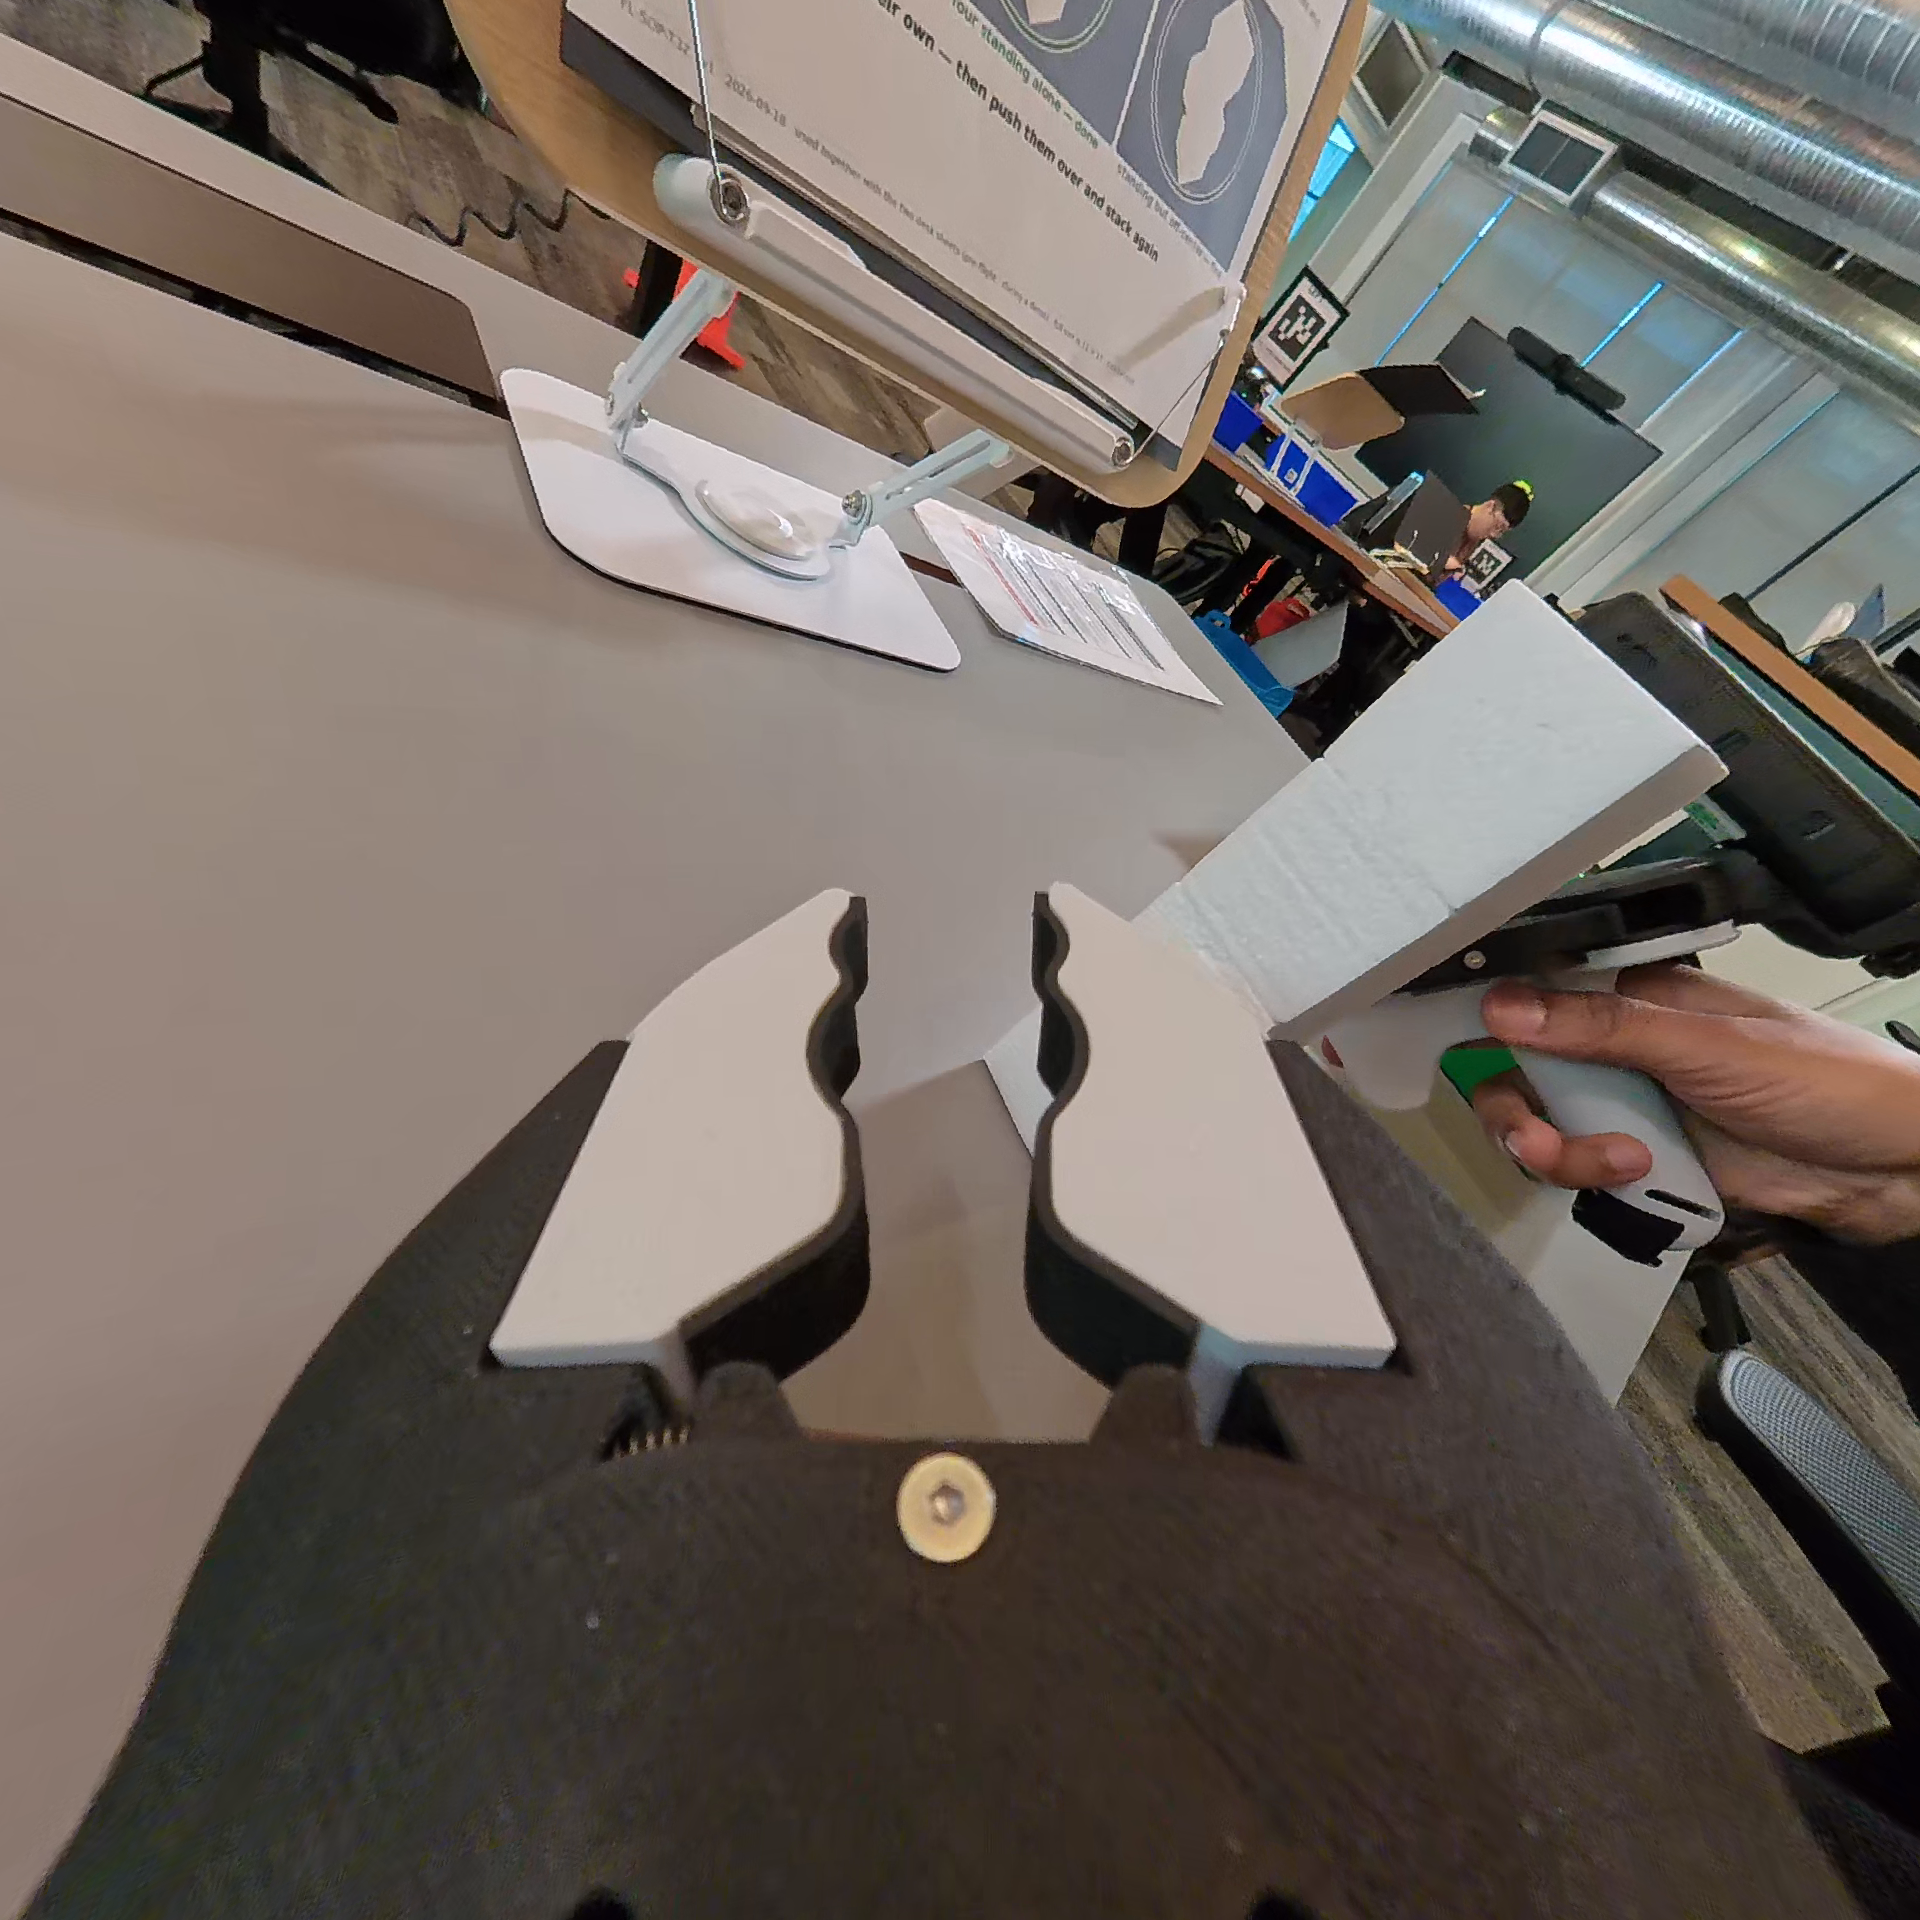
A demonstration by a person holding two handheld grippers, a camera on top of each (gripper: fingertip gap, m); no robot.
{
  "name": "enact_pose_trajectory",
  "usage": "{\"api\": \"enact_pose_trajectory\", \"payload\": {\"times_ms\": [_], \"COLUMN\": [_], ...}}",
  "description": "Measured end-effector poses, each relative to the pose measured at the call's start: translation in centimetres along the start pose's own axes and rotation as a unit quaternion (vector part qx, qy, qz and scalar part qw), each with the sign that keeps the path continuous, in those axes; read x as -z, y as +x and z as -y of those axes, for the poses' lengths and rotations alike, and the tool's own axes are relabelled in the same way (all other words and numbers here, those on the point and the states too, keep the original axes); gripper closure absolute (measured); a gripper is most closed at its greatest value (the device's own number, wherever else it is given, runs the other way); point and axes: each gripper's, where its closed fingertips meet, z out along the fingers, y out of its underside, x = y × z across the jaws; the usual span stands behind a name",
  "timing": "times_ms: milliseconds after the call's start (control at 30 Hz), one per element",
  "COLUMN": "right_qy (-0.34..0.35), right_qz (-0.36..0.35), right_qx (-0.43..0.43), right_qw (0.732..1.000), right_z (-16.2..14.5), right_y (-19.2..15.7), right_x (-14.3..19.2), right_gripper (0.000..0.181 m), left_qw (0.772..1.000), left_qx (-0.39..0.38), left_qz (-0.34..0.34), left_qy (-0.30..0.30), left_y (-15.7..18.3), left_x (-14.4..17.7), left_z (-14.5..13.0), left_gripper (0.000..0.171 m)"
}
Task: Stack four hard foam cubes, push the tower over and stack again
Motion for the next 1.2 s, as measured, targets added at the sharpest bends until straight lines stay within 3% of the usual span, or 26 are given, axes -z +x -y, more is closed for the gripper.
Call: {"api": "enact_pose_trajectory", "payload": {"times_ms": [367, 667, 800, 1200], "right_qy": [0.01, 0.014, 0.044, 0.045], "right_qz": [0.017, 0.002, -0.037, 0.03], "right_qx": [-0.002, 0.007, 0.03, 0.009], "right_qw": [1.0, 1.0, 0.998, 0.998], "right_z": [0.2, 0.3, 1.4, 1.7], "right_y": [-0.8, -0.7, 0.1, -0.9], "right_x": [0.1, -0.1, 0.4, 0.8], "right_gripper": [0.181, 0.181, 0.181, 0.181], "left_qw": [1.0, 1.0, 1.0, 1.0], "left_qx": [0.001, 0.001, 0.001, 0.002], "left_qz": [0.0, 0.004, 0.005, -0.005], "left_qy": [-0.005, -0.007, -0.008, -0.001], "left_y": [0.0, -0.1, -0.2, 0.1], "left_x": [-0.1, -0.1, -0.1, 0.0], "left_z": [-0.2, -0.3, -0.3, -0.1], "left_gripper": [0.14, 0.14, 0.14, 0.139]}}
